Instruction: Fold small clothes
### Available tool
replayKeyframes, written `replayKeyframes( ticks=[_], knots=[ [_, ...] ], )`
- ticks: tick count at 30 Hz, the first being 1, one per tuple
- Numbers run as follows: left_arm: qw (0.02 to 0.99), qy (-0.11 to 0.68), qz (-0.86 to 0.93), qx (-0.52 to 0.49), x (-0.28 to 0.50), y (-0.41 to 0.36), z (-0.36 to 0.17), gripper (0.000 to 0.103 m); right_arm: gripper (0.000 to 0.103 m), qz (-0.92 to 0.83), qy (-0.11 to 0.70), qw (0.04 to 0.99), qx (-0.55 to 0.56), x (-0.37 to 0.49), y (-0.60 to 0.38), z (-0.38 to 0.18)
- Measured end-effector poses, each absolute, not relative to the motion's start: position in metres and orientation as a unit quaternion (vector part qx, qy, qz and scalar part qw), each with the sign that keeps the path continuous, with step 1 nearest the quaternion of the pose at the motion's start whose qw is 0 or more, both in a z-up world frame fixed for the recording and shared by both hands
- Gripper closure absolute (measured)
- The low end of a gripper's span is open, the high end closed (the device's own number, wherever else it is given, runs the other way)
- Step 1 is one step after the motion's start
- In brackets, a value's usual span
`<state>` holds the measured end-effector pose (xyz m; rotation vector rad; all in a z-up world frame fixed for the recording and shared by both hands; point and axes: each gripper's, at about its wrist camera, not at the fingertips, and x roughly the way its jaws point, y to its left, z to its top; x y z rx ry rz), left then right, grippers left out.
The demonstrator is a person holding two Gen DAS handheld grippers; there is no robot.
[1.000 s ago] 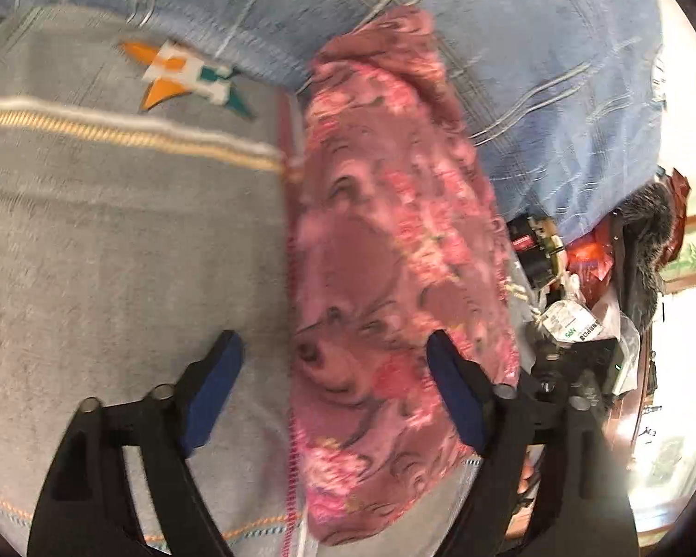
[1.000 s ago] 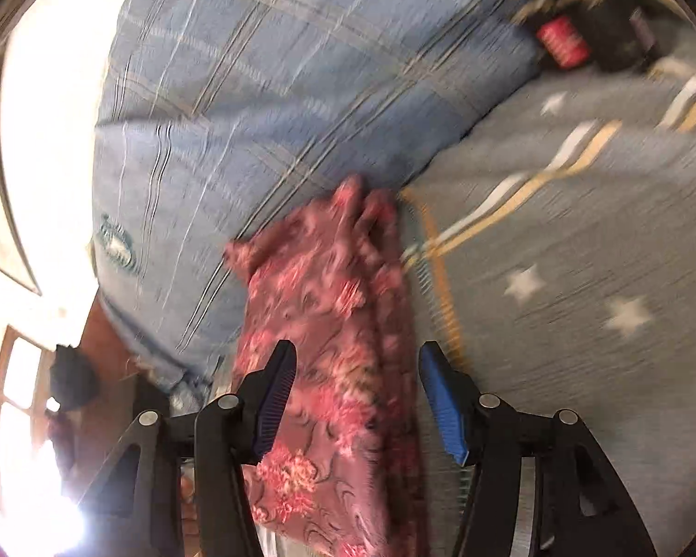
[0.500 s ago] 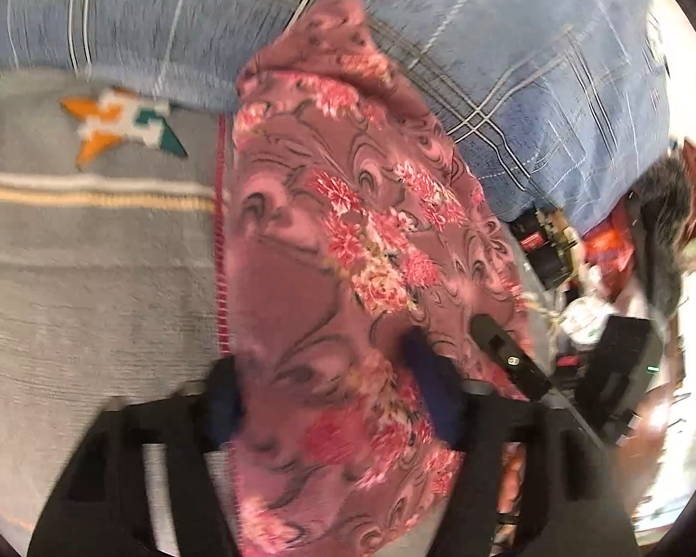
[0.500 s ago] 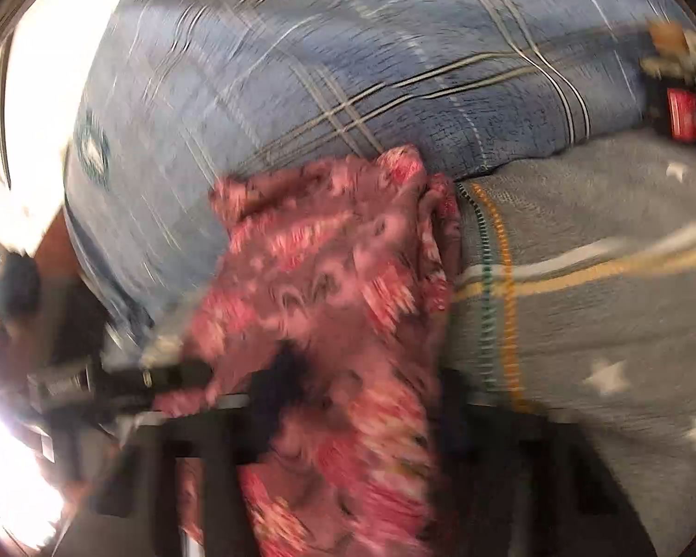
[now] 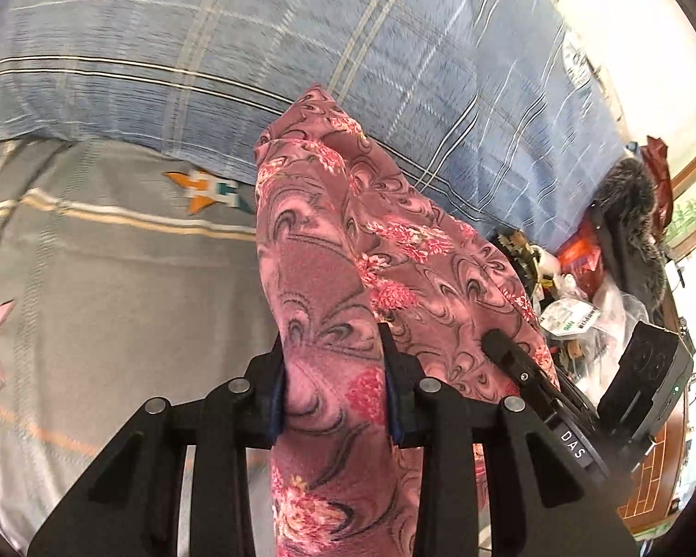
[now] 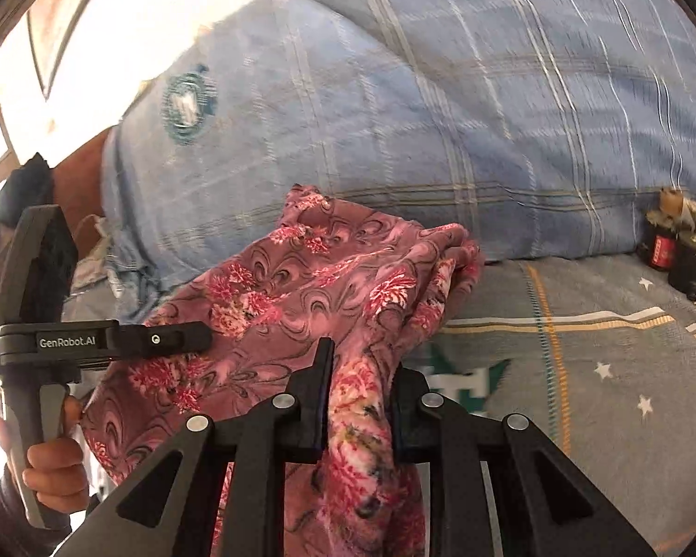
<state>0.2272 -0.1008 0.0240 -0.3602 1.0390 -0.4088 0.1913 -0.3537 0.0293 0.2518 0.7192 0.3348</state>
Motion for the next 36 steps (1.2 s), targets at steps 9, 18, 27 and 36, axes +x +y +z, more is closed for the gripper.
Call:
replayKeyframes(
  ticks=[9,18,27,36],
  knots=[
    [0.835,0.489,-0.164,-0.191,0.148,-0.014,0.0,0.072,0.084,0.229,0.346,0.898,0.149,0.128,-0.281,0.005],
    [0.776,0.552,-0.174,-0.251,0.131,0.043,-0.073,0.055,0.054,0.186,0.435,0.856,0.209,0.114,-0.281,-0.074],
    [0.866,0.478,-0.132,-0.065,0.211,-0.015,-0.012,0.044,0.057,0.172,0.334,0.917,0.135,0.145,-0.26,-0.013],
    [0.816,0.575,-0.03,-0.057,0.325,-0.029,-0.085,0.035,0.066,0.16,0.369,0.912,0.079,0.205,-0.247,-0.069]
  ],
)
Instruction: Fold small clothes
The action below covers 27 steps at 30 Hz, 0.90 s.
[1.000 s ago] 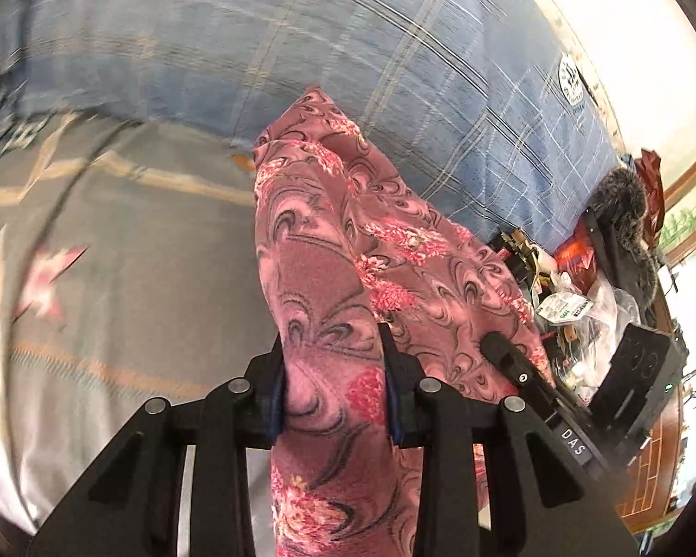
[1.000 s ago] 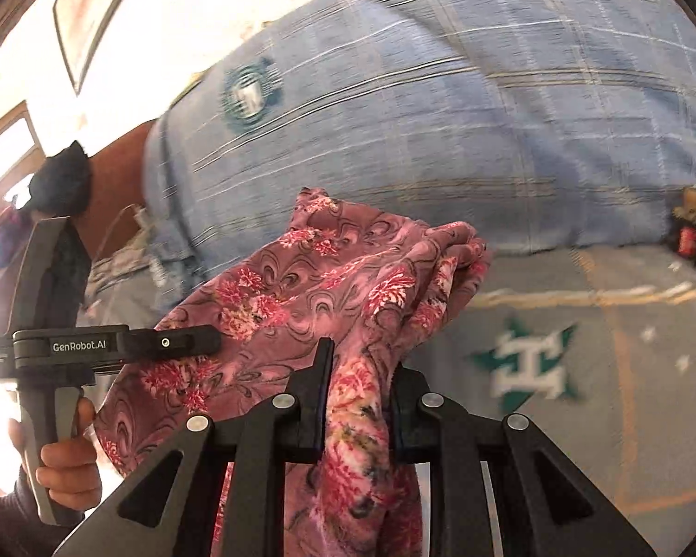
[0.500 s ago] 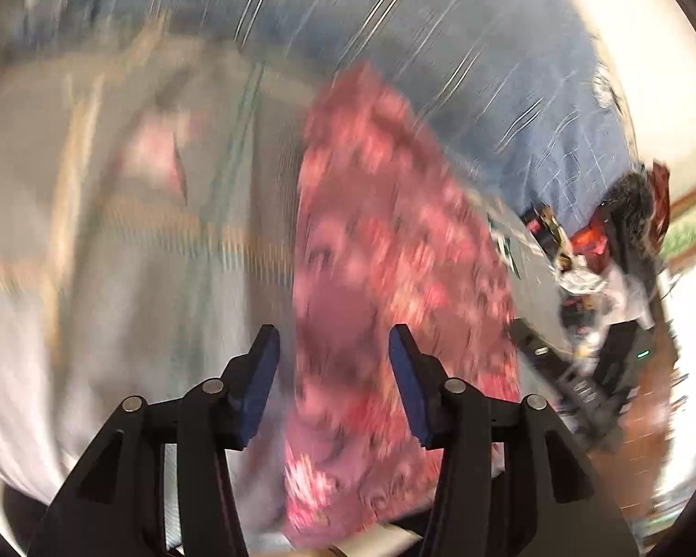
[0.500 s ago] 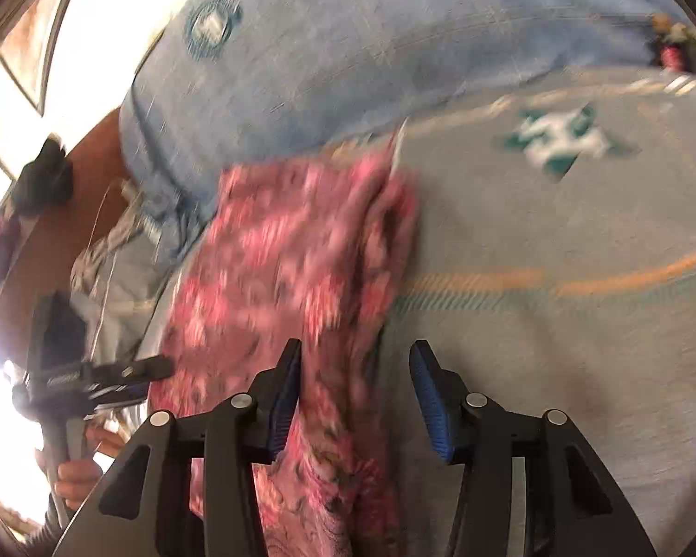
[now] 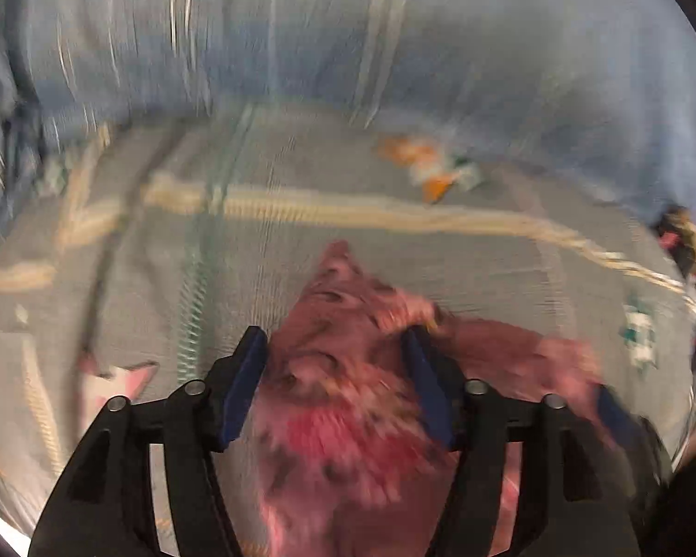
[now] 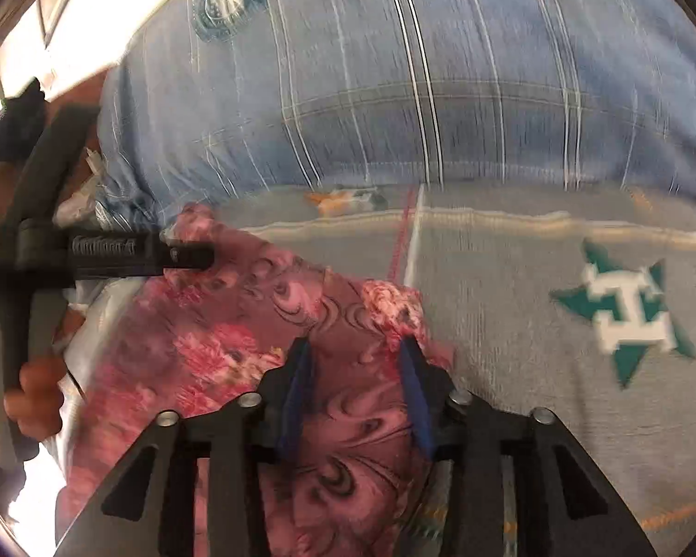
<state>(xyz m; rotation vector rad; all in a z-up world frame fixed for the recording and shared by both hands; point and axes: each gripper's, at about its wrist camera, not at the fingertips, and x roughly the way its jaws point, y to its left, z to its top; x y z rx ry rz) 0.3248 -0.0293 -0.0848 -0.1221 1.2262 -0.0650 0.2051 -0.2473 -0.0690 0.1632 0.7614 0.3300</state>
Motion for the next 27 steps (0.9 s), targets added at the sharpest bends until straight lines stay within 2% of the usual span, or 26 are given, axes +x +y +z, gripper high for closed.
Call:
replayKeyframes(
  ticks=[1,6,12,15,16,18,19,21,22,23,25,27],
  knots=[
    [0.828,0.555,-0.029,-0.069,0.32,-0.024,-0.084,0.03,0.066,0.162,0.369,0.912,0.074,0.204,-0.248,-0.071],
    [0.848,0.528,-0.019,-0.033,0.311,-0.028,-0.085,0.023,0.063,0.173,0.364,0.911,0.087,0.204,-0.253,-0.074],
    [0.841,0.523,-0.052,-0.131,0.284,0.017,-0.059,0.024,0.062,0.175,0.372,0.908,0.082,0.204,-0.25,-0.069],
    [0.865,0.487,-0.06,-0.108,0.233,0.033,-0.029,0.024,0.061,0.165,0.405,0.892,0.116,0.203,-0.26,-0.054],
    [0.868,0.481,-0.063,-0.102,0.218,0.038,-0.024,0.024,0.058,0.159,0.403,0.891,0.138,0.195,-0.266,-0.046],
    [0.864,0.489,-0.076,-0.094,0.182,0.044,-0.025,0.021,0.039,0.167,0.38,0.899,0.14,0.17,-0.268,-0.035],
    [0.859,0.497,-0.08,-0.096,0.174,0.045,-0.032,0.019,0.033,0.162,0.371,0.906,0.126,0.159,-0.265,-0.034],
    [0.837,0.534,-0.074,-0.093,0.165,0.042,-0.061,0.018,0.011,0.105,0.373,0.92,0.059,0.141,-0.251,-0.048],
    [0.824,0.554,-0.072,-0.093,0.167,0.037,-0.079,0.011,0.007,0.072,0.395,0.915,0.024,0.141,-0.243,-0.063],
    [0.837,0.534,-0.068,-0.099,0.162,0.038,-0.08,0.009,0.002,0.058,0.408,0.911,0.02,0.141,-0.241,-0.079],
    [0.84,0.534,-0.048,-0.078,0.16,0.034,-0.077,0.005,0.0,0.051,0.376,0.921,0.09,0.133,-0.257,-0.081],
    [0.831,0.545,-0.051,-0.099,0.161,0.039,-0.079,0.005,0.001,0.047,0.385,0.918,0.083,0.136,-0.255,-0.077]
  ],
)
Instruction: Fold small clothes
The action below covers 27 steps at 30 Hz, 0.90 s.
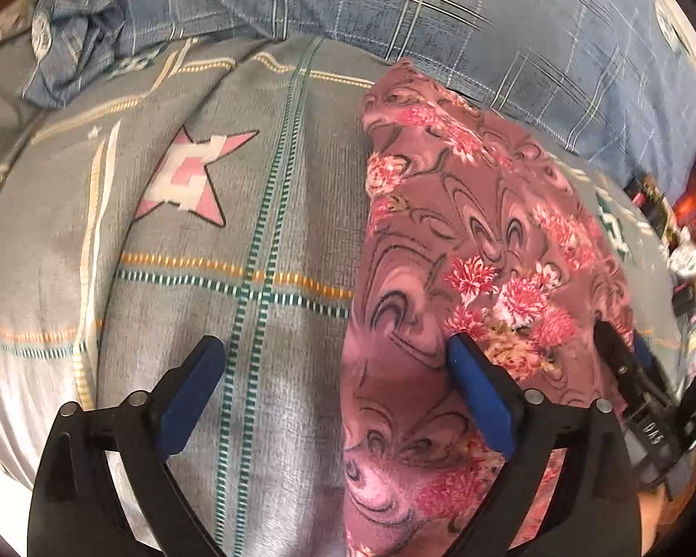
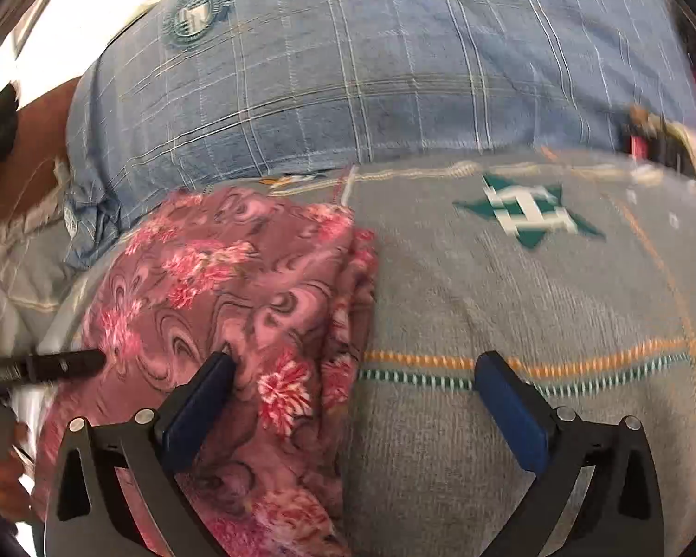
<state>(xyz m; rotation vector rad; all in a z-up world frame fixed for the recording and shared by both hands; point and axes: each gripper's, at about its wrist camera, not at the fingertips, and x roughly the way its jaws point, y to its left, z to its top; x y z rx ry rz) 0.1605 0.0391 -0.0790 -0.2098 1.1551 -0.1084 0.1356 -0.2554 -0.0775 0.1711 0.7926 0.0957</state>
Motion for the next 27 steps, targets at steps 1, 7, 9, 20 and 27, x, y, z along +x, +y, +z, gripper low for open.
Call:
replayKeyframes(
  ticks=[1,7,9,20,27],
  knots=[
    [0.828,0.547,-0.054,-0.109,0.161,0.043,-0.08,0.004,0.001,0.043,0.389,0.917,0.082,0.137,-0.255,-0.077],
    [0.831,0.544,-0.047,-0.108,0.157,0.047,-0.085,0.0,0.0,0.058,0.431,0.895,0.104,0.147,-0.26,-0.073],
    [0.83,0.544,-0.047,-0.111,0.161,0.046,-0.087,0.0,0.0,0.063,0.442,0.89,0.096,0.149,-0.258,-0.072],
    [0.831,0.543,-0.05,-0.11,0.159,0.046,-0.085,0.0,0.0,0.103,0.423,0.895,0.1,0.093,-0.247,-0.048],
    [0.834,0.529,-0.099,-0.121,0.136,0.055,-0.065,0.003,0.026,0.138,0.444,0.877,0.119,0.079,-0.24,-0.057]
  ],
)
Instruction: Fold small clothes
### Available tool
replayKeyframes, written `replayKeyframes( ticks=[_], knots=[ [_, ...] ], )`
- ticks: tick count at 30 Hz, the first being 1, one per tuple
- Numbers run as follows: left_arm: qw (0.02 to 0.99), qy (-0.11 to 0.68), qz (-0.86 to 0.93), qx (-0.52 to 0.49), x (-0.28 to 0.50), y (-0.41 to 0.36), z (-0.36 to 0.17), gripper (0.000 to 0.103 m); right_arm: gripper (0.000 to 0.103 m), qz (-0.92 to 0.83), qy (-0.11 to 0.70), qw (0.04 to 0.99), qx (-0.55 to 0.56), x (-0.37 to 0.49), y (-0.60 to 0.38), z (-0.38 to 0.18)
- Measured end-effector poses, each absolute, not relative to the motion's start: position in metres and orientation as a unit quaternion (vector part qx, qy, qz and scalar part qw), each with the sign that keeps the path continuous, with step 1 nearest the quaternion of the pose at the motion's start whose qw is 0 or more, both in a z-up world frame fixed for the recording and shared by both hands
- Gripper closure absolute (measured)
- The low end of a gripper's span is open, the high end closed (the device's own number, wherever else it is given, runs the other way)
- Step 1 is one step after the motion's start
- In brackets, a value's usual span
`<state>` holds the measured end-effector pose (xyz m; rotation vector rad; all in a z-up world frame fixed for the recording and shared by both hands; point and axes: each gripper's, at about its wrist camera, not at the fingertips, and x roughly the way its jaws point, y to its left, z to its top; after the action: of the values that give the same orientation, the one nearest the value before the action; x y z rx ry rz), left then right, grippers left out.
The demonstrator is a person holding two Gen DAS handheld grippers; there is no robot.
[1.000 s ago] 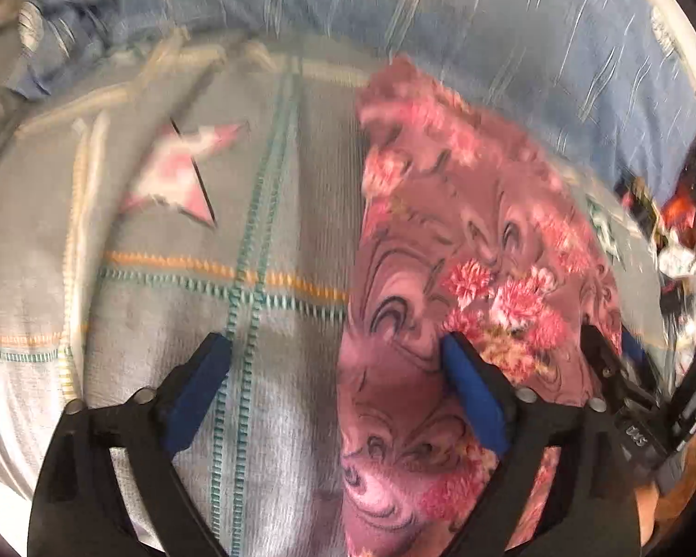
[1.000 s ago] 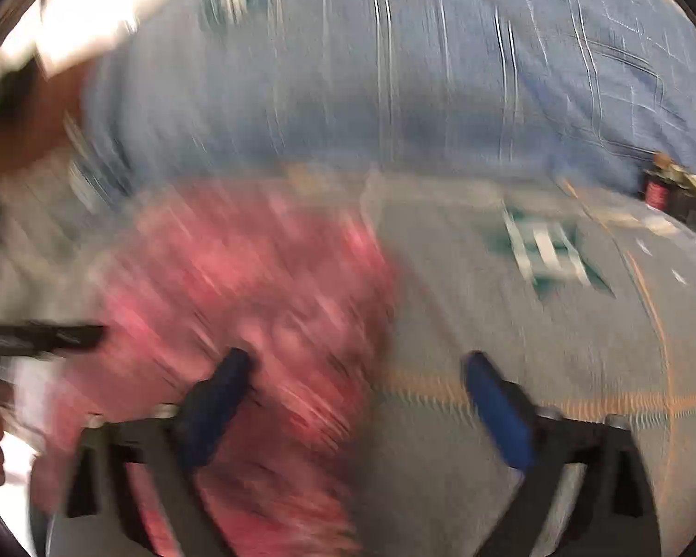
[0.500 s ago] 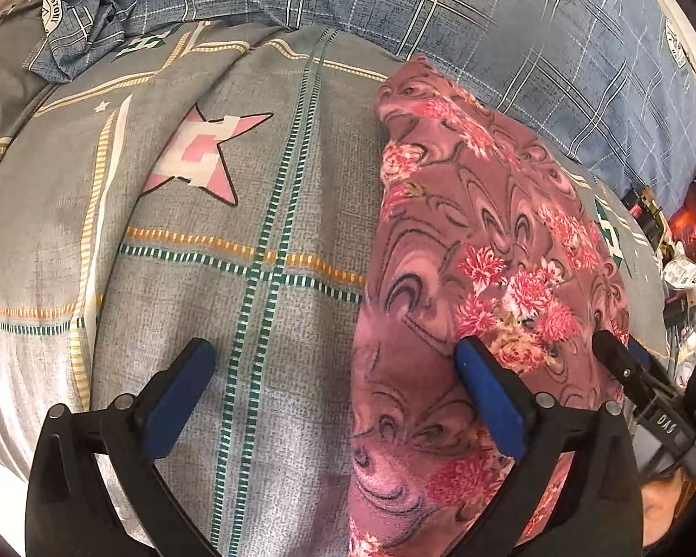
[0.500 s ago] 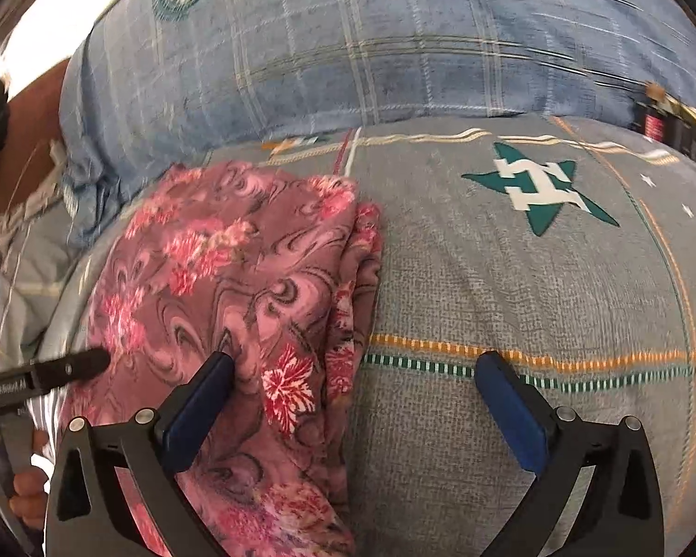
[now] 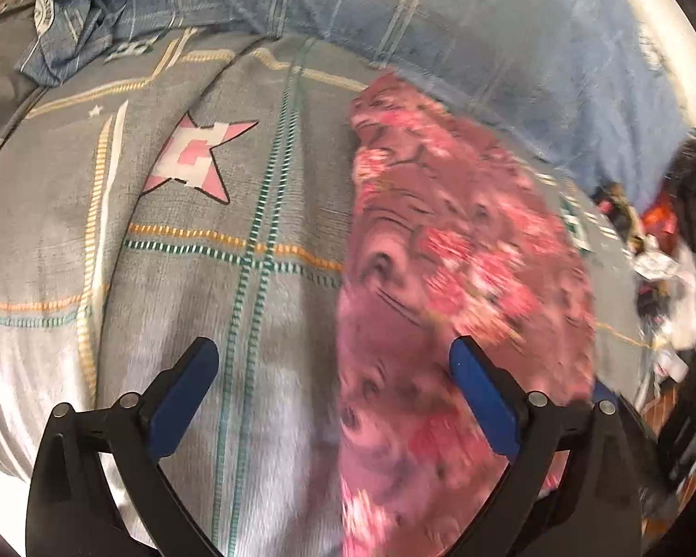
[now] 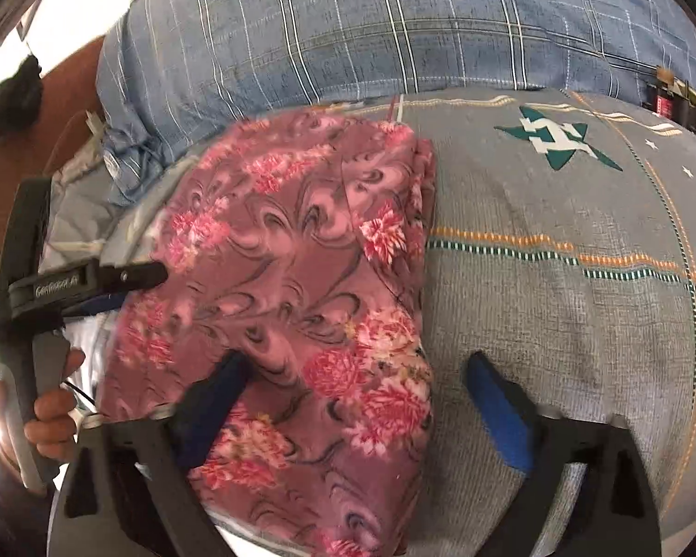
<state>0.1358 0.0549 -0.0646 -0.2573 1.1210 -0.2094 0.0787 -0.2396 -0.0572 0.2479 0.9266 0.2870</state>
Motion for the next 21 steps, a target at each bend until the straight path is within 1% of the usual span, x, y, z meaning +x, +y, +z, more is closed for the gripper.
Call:
replayKeyframes(
  ticks=[1,2,3,4,5,7,8,10,11,14,15,16,17,18,20,21],
  knots=[
    [0.836,0.527,-0.102,-0.116,0.131,0.054,-0.064,0.003,0.029,0.142,0.432,0.882,0.127,0.076,-0.24,-0.054],
    [0.836,0.529,-0.102,-0.108,0.126,0.053,-0.067,0.002,0.044,0.14,0.424,0.885,0.128,0.075,-0.242,-0.054],
    [0.834,0.534,-0.099,-0.1,0.124,0.05,-0.072,0.002,0.068,0.128,0.429,0.887,0.114,0.078,-0.241,-0.057],
    [0.828,0.544,-0.098,-0.092,0.123,0.047,-0.082,0.0,0.08,0.107,0.44,0.887,0.096,0.081,-0.241,-0.064],
    [0.824,0.55,-0.099,-0.09,0.123,0.046,-0.09,0.0,0.08,0.112,0.446,0.882,0.099,0.085,-0.244,-0.072],
    [0.836,0.536,-0.097,-0.069,0.117,0.041,-0.082,0.0,0.08,0.122,0.448,0.874,0.14,0.088,-0.254,-0.073],
    [0.836,0.536,-0.102,-0.065,0.116,0.039,-0.078,0.0,0.082,0.124,0.447,0.872,0.156,0.089,-0.258,-0.068],
    [0.842,0.522,-0.119,-0.063,0.119,0.036,-0.065,0.0,0.077,0.134,0.431,0.871,0.192,0.093,-0.269,-0.055],
    [0.847,0.514,-0.119,-0.063,0.123,0.034,-0.058,0.0,0.076,0.135,0.426,0.869,0.214,0.099,-0.274,-0.052],
    [0.847,0.512,-0.12,-0.076,0.143,0.025,-0.048,0.0,0.062,0.127,0.423,0.864,0.242,0.125,-0.277,-0.053],
    [0.844,0.516,-0.12,-0.079,0.15,0.022,-0.049,0.0,0.061,0.123,0.426,0.863,0.242,0.135,-0.273,-0.056],
    [0.84,0.523,-0.118,-0.083,0.157,0.019,-0.05,0.0,0.063,0.124,0.433,0.86,0.239,0.145,-0.269,-0.061],
    [0.838,0.526,-0.12,-0.087,0.162,0.017,-0.049,0.001,0.079,0.128,0.443,0.857,0.23,0.154,-0.265,-0.063],
    [0.839,0.522,-0.126,-0.093,0.165,0.015,-0.045,0.001,0.086,0.125,0.442,0.861,0.217,0.159,-0.26,-0.061],
    [0.846,0.51,-0.123,-0.098,0.162,0.012,-0.042,0.001,0.098,0.144,0.394,0.88,0.223,0.155,-0.259,-0.045],
    [0.849,0.507,-0.114,-0.096,0.165,0.011,-0.045,0.001,0.098,0.148,0.374,0.885,0.235,0.152,-0.263,-0.041]
  ],
)
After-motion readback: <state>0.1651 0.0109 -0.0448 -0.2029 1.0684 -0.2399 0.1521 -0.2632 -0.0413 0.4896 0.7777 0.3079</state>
